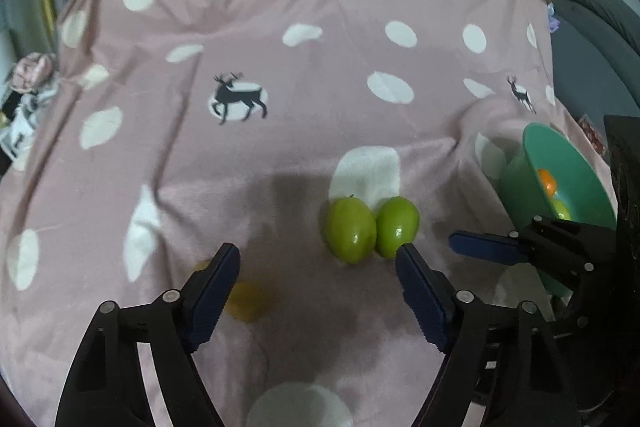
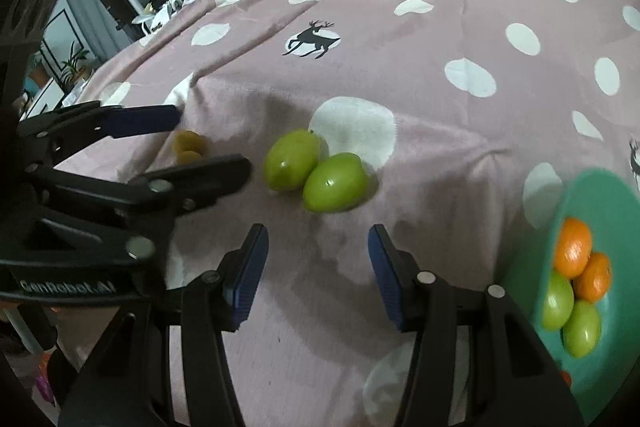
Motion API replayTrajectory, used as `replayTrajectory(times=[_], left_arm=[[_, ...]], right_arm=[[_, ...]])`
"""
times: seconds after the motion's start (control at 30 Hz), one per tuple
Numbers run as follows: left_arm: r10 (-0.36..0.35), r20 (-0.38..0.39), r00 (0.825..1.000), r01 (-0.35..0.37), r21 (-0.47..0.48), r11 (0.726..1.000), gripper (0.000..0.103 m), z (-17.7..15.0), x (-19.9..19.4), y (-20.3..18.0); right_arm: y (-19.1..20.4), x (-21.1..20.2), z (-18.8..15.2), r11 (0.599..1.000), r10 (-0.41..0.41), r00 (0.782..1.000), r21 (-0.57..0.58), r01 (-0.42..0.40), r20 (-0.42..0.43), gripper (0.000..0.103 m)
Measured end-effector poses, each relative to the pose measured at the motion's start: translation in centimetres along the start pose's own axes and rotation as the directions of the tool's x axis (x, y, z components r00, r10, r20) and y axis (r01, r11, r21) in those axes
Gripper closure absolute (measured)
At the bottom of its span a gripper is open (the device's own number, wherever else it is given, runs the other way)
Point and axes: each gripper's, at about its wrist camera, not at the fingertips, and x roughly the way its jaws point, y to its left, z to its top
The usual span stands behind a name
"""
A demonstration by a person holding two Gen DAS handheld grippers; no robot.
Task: Organize fruits
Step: 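Grasp a green plum with the left tool while the right tool grasps the other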
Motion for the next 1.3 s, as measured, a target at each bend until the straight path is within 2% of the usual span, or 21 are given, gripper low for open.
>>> replayTrajectory(times=[0.13,0.2,0.43,0.5,0.63,0.7,0.9,1.0,1.3], left_arm=[[-0.034,-0.036,0.999,0.033,-0.019,0.999,0.026,0.7,1.5,0.7],[-0.059,-0.044,0.997,0.058,-0.035,0.998,0.030,1.1,2.0,1.0],[-0.107,-0.081,0.991,0.104,-0.037,0.994,0.033,2.2,3.7,0.7],[-0.109,-0.098,0.989,0.105,-0.040,0.994,0.041,2.3,4.3,0.6],[-0.138,-0.100,0.985,0.131,-0.066,0.989,0.046,2.5,4.8,0.7],[-0.144,-0.099,0.985,0.139,-0.058,0.989,0.052,2.5,4.8,0.6],[-0.176,-0.126,0.976,0.168,-0.067,0.984,0.066,2.2,5.7,0.6],[-0.180,-0.115,0.977,0.171,-0.084,0.982,0.067,2.2,5.8,0.8],[-0.158,-0.087,0.984,0.150,-0.087,0.985,0.067,1.8,4.5,1.2]], right_arm=[[0.0,0.9,0.5,1.000,-0.002,1.000,-0.030,0.002,-0.005,0.052],[-0.3,1.4,0.8,1.000,0.003,1.000,-0.022,-0.004,-0.011,0.054],[-0.8,2.5,1.1,1.000,-0.005,1.000,0.001,0.005,-0.016,0.056],[-0.9,2.8,1.2,1.000,0.000,1.000,0.003,0.000,-0.021,0.056],[-1.0,3.2,1.5,1.000,0.005,1.000,0.003,-0.005,-0.019,0.053],[-1.0,3.4,1.7,1.000,0.003,1.000,0.000,-0.003,-0.019,0.052],[-1.5,4.1,2.2,1.000,0.016,1.000,0.013,-0.016,-0.024,0.058],[-1.2,4.2,2.2,1.000,0.003,1.000,-0.013,-0.003,-0.019,0.066],[-1.3,3.9,2.0,0.999,0.032,0.999,0.002,-0.032,-0.019,0.067]])
